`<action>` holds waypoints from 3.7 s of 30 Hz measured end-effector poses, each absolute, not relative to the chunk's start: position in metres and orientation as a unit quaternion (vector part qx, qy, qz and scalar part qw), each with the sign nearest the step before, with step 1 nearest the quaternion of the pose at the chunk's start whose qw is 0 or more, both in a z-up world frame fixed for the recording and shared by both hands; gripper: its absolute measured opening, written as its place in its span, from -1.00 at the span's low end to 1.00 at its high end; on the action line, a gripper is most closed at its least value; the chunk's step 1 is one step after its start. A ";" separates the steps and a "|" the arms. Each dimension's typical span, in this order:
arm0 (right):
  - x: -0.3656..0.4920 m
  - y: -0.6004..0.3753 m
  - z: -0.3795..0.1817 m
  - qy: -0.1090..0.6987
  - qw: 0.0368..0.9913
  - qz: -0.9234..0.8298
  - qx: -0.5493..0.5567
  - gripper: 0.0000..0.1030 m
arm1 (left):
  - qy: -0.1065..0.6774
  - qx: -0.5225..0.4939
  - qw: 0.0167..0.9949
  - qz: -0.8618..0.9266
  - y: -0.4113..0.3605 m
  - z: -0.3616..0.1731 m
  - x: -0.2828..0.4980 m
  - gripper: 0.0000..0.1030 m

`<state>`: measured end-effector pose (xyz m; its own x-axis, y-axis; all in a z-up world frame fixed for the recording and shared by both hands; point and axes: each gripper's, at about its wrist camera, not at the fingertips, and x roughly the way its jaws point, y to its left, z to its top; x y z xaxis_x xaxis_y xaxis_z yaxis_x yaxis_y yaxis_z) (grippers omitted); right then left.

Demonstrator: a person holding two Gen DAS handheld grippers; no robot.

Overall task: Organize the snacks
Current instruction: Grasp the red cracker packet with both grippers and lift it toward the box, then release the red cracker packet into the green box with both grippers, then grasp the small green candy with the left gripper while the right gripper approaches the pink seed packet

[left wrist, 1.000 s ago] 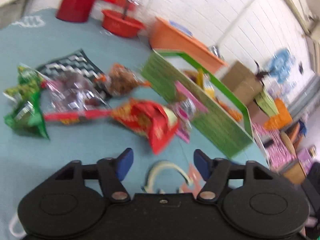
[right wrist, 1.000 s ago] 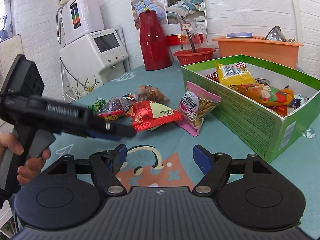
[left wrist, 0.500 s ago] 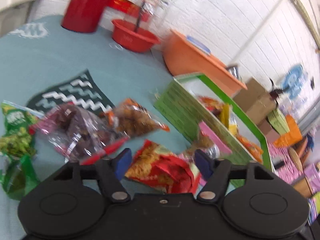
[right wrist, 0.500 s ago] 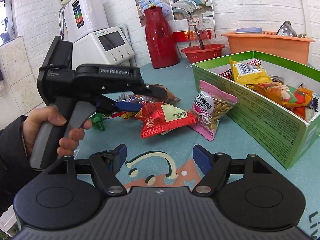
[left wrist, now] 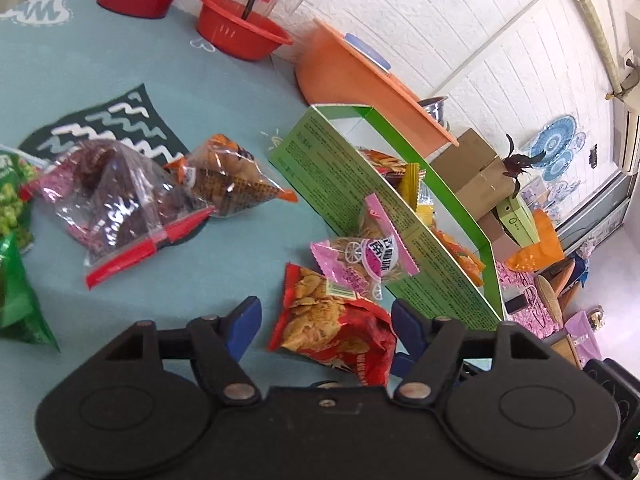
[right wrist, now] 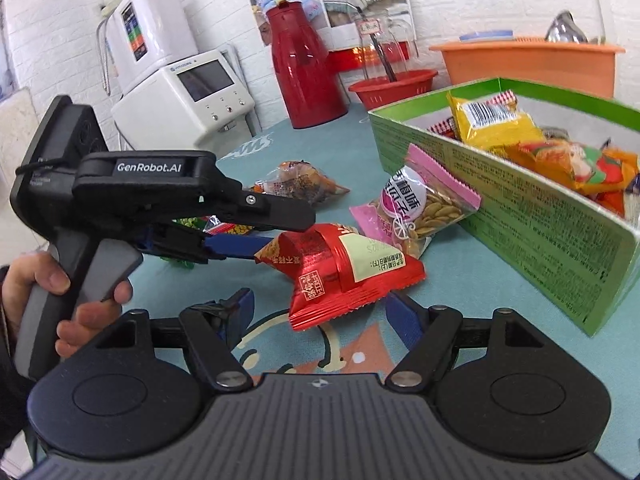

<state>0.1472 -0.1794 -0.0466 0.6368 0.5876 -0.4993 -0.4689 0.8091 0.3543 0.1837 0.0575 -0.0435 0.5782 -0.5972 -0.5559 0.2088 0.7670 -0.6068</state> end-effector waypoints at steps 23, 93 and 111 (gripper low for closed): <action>0.118 -0.236 0.003 0.184 0.953 0.219 0.100 -0.03 | 0.310 -0.177 0.874 -0.329 -0.015 0.036 0.156 0.51; 0.094 -0.181 -0.013 0.233 0.921 0.306 0.067 1.00 | 0.319 -0.172 0.929 -0.069 0.155 0.001 0.141 1.00; 0.095 -0.168 -0.028 0.261 0.909 0.320 0.049 1.00 | 0.393 -0.159 0.879 -0.218 0.095 -0.031 0.119 0.15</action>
<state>0.0949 -0.1677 -0.0280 0.6581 0.6077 -0.4445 -0.5570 0.7902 0.2557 0.1192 0.0948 -0.0305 0.5956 -0.5089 -0.6215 0.2582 0.8539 -0.4519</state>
